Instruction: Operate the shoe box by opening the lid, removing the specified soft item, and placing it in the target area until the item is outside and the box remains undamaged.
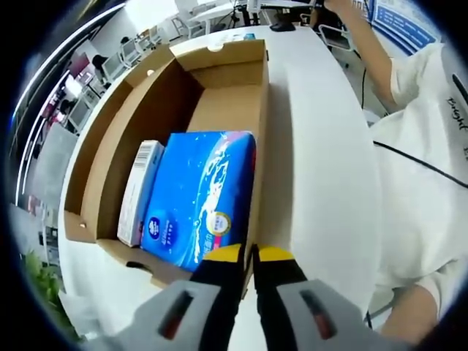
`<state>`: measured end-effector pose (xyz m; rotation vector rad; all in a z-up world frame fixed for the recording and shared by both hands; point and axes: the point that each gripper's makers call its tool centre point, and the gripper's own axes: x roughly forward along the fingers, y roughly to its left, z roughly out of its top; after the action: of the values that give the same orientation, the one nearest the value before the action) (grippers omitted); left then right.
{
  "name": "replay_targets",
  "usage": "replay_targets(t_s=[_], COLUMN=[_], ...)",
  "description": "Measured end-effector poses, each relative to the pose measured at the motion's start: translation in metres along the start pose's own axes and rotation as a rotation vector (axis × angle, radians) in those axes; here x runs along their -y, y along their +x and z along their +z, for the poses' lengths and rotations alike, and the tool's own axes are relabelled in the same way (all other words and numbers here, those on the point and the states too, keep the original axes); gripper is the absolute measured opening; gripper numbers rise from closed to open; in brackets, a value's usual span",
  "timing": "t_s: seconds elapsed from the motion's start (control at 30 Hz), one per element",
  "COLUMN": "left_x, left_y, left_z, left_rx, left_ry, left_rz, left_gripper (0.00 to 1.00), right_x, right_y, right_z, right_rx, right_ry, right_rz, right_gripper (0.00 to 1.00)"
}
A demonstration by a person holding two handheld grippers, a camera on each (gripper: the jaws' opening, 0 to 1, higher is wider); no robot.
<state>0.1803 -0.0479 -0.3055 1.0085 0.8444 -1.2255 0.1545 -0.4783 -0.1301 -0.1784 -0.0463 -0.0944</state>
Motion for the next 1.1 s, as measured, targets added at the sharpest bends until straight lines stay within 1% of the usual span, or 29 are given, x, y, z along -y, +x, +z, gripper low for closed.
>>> replay_targets(t_s=[0.1,0.13,0.17,0.23,0.3,0.4,0.5,0.8,0.9,1.03,1.1], left_x=[0.000,0.000,0.000,0.000,0.000,0.000,0.000,0.001,0.001,0.000,0.000], left_y=[0.000,0.000,0.000,0.000,0.000,0.000,0.000,0.000,0.000,0.000,0.000], left_z=[0.000,0.000,0.000,0.000,0.000,0.000,0.000,0.000,0.000,0.000,0.000], left_rx=[-0.001,0.000,-0.001,-0.003,-0.004,-0.002,-0.001,-0.003,-0.003,-0.001,-0.002], left_ry=[0.004,0.002,0.002,-0.001,-0.004,-0.002,-0.001,-0.007,-0.009,-0.008,-0.009], left_rz=[-0.002,-0.002,-0.003,-0.003,-0.003,-0.003,-0.003,0.001,0.001,0.002,0.002], left_gripper=[0.05,0.05,0.05,0.05,0.05,0.05,0.05,0.05,0.05,0.05,0.05], right_x=[0.010,0.011,0.015,0.018,0.020,0.020,0.020,0.015,0.016,0.018,0.016], right_y=[0.005,0.006,0.008,0.012,0.015,0.019,0.022,0.025,0.026,0.027,0.027], right_z=[-0.017,-0.019,-0.025,-0.039,-0.046,-0.057,-0.066,-0.082,-0.087,-0.093,-0.095], right_rx=[-0.022,-0.022,-0.023,-0.066,-0.075,-0.102,-0.121,-0.165,-0.172,-0.184,-0.182], right_ry=[0.023,0.027,0.030,0.044,0.047,0.080,0.085,0.081,0.076,0.090,0.111], right_rz=[-0.021,-0.025,-0.036,-0.044,-0.040,-0.034,-0.032,-0.014,-0.022,-0.019,-0.012], right_gripper=[0.19,0.19,0.19,0.19,0.19,0.19,0.19,0.19,0.19,0.19,0.19])
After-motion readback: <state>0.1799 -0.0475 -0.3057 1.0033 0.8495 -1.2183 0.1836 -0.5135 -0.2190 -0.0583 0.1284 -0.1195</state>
